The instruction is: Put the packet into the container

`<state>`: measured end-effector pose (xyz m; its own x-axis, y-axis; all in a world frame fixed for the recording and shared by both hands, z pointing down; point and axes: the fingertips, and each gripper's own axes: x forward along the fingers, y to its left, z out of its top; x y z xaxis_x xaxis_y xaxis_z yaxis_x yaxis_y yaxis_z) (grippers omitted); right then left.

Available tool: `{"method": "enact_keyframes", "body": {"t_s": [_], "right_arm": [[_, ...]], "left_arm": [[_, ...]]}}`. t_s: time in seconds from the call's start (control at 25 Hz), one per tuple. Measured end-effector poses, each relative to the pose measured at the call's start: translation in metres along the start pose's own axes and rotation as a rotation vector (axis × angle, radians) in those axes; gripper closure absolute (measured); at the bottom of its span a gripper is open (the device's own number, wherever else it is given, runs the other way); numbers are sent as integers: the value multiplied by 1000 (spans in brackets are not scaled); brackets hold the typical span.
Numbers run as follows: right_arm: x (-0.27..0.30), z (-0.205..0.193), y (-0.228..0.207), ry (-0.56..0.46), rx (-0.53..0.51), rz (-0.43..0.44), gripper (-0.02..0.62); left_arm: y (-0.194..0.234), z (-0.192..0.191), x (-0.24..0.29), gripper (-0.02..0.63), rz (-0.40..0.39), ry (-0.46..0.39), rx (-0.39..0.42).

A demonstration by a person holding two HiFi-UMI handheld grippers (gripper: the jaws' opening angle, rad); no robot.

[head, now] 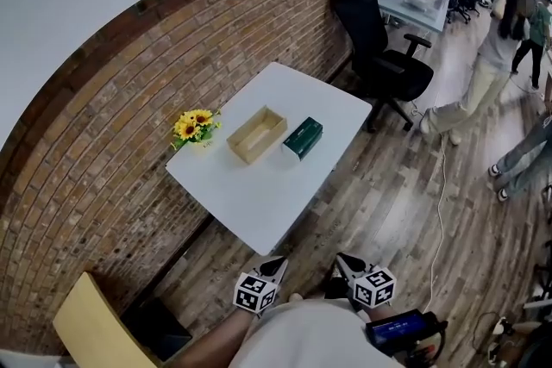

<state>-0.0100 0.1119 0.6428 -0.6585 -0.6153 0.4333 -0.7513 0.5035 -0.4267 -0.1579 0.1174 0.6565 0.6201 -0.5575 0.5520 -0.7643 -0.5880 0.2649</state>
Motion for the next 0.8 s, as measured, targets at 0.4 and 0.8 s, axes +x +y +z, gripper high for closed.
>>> {"method": "enact_keyframes", "body": {"t_s": [0.4,0.8], "right_arm": [[26,40,-46,3,1,11,589],[40,75,-96,13,7,59,589]], "left_arm": [[15,39,44,598,2,24,18],[18,80,91,598,40,42,23]]}}
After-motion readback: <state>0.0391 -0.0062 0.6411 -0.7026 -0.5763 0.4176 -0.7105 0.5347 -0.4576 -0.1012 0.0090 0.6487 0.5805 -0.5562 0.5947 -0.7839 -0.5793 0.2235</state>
